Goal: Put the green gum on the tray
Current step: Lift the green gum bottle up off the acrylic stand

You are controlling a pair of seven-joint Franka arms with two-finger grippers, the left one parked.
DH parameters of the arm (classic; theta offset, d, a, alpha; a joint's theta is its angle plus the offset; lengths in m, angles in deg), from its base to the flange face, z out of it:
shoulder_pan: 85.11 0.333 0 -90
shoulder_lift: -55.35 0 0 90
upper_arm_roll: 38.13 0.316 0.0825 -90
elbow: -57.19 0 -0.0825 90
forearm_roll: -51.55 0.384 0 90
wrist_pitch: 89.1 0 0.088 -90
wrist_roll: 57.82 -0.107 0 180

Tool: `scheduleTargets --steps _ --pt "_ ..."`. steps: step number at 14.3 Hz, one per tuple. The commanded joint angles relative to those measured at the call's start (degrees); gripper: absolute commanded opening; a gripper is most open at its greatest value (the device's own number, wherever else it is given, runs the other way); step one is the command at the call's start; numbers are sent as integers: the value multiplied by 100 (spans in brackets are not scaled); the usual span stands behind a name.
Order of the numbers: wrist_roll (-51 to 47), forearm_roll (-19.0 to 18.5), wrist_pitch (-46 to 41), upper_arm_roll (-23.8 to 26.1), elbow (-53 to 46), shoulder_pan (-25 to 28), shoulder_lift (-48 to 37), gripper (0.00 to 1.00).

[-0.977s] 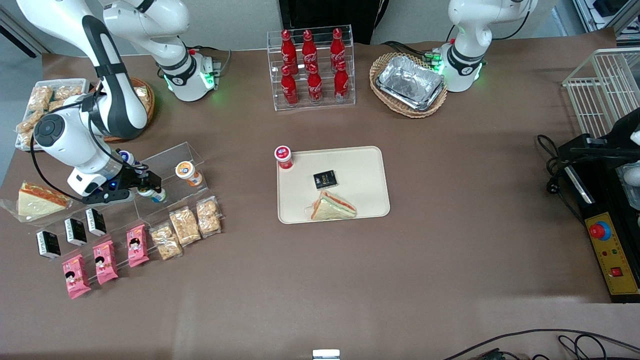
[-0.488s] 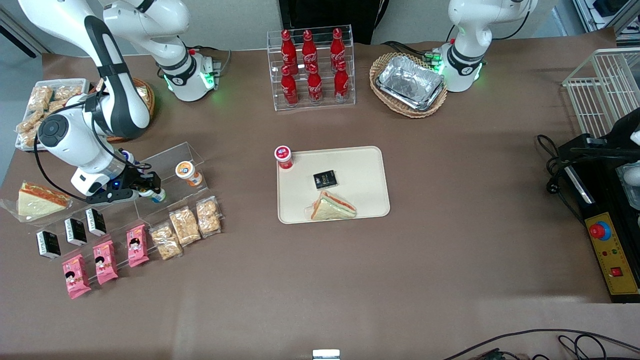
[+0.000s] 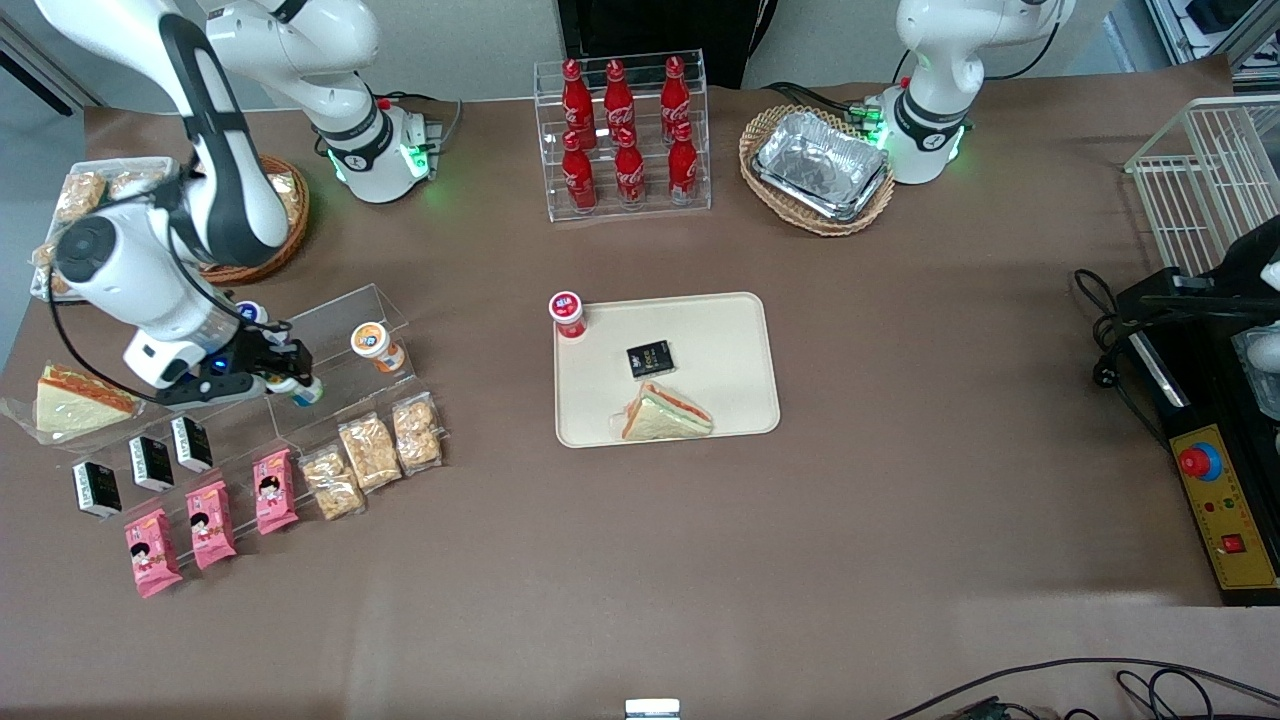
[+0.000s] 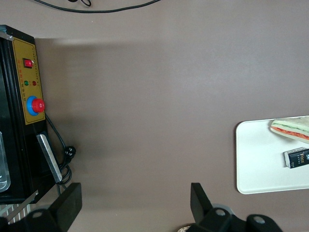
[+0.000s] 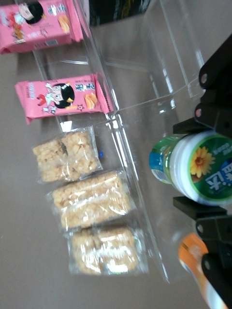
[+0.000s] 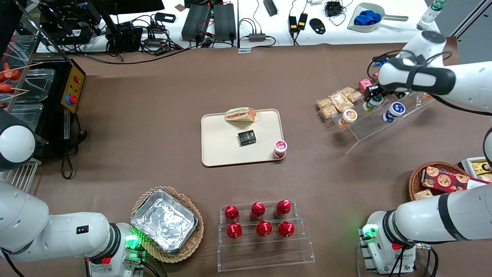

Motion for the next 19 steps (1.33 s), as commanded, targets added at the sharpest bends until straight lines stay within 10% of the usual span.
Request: scheduleTargets --steps 1,7,19 --pt "58 -153 -2202 -11 -1556 19 -292 0" --pt "-12 -144 -4677 7 -3714 124 -221 0" --pt "-4422 743 -4382 51 -3909 3048 270 0"
